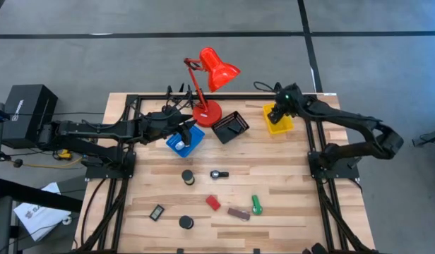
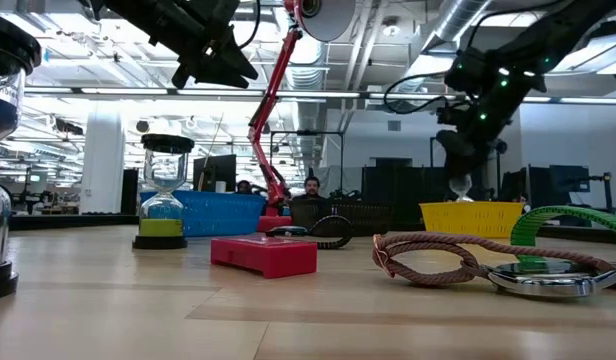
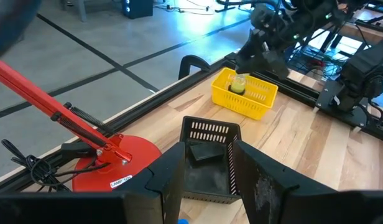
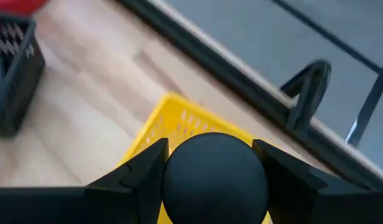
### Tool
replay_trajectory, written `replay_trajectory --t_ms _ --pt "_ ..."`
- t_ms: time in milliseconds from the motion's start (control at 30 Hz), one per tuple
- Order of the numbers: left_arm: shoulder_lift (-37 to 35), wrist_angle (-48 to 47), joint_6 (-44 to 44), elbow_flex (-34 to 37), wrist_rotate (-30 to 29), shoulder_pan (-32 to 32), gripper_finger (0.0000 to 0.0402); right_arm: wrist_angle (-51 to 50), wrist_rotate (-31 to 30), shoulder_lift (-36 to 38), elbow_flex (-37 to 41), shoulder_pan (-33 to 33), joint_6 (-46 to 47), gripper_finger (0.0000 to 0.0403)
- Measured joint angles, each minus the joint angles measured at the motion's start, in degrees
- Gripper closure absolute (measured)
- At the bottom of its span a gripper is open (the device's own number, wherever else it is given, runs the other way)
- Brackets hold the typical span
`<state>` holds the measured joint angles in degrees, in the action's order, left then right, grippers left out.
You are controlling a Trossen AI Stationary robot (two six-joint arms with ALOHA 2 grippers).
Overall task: Pick & Place Office items
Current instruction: Put the right green hourglass into the yellow bin
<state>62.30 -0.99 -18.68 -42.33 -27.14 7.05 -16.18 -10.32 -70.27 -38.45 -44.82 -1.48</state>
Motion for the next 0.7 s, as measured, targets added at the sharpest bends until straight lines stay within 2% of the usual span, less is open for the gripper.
replay_trajectory --t_ms 167,300,600,700 --pt "0.00 0.02 -0.02 0.00 0.00 0.00 0.0271 3.98 0.00 -2.48 0.00 -0.70 3.85 0.0201" --pt "0.00 0.00 -0.02 0.00 0.00 0.00 0.0271 4.25 -0.09 -4.87 0.00 -1.54 8.78 0.0189" --pt "0.00 0.00 -0.02 0.00 0.00 0.00 0.0271 5.31 -0.18 -7.07 -0.24 -1.79 11.58 0.0201" --pt "0.00 -0.02 -0.02 0.00 0.00 0.00 0.0271 4.40 -0.10 -6.50 -0.14 -1.79 11.58 0.0176"
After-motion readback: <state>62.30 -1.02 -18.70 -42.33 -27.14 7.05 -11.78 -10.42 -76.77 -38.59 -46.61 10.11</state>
